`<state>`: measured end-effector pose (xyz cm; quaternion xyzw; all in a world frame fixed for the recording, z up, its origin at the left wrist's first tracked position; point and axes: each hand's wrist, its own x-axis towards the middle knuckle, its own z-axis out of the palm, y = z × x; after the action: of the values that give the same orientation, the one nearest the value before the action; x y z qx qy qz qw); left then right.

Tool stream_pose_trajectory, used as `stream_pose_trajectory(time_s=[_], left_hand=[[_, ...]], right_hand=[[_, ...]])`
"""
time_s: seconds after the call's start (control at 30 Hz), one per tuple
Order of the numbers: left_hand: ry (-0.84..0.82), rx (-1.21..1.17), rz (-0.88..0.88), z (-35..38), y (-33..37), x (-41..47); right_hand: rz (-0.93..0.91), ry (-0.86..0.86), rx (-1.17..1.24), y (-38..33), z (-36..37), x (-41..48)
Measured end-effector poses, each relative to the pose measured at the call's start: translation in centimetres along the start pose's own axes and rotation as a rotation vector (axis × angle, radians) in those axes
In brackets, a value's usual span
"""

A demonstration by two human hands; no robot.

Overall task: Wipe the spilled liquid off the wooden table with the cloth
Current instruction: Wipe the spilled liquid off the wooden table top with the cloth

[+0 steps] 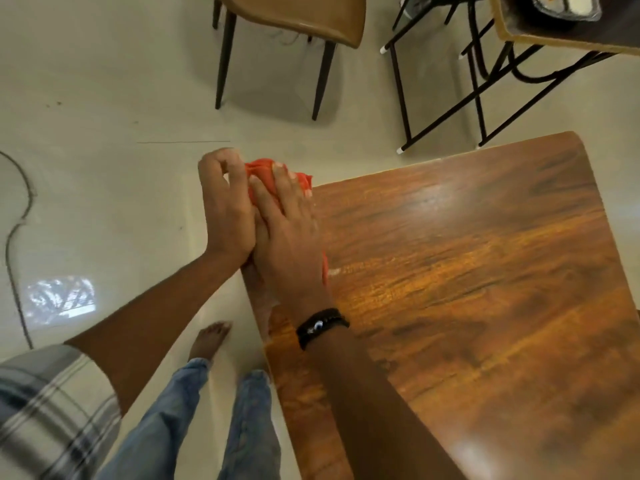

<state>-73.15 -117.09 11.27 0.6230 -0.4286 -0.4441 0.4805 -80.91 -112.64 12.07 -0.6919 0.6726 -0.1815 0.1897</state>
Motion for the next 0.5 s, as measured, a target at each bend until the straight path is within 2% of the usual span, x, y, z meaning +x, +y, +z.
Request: stream_pose_trajectory(time_s=[0.1, 0.23, 0.3, 0.37, 0.47, 0.5], left_hand=[[0.014, -0.166, -0.144, -0.8, 0.6, 0.3], [-0.189, -0.151, -0.283, -3.6, -1.2, -1.7], [-0.237, -0.131, -0.340, -4.6, -2.0, -2.9], [-0.240, -0.152, -0.406, -4.9, -2.3, -3.3], [-0.276, -0.175, -0.432, -4.6, -2.0, -3.1], [-0.271, -0.187, -0.437, -4.4, -1.8, -3.1]], right_hand=[[0.006, -0.022, 0.037, -1.9, 0.7, -4.1], [-0.056, -0.058, -0.006, -2.2, 1.0, -11.2], [-0.056, -0.054, -0.039, -0.8, 0.4, -14.7], [0.101, 0.033, -0.088, 1.7, -1.1, -16.6], [0.470, 0.188, -0.029, 4.8, -3.3, -14.6], [0.508, 0.200, -0.019, 4.8, -3.4, -13.1]])
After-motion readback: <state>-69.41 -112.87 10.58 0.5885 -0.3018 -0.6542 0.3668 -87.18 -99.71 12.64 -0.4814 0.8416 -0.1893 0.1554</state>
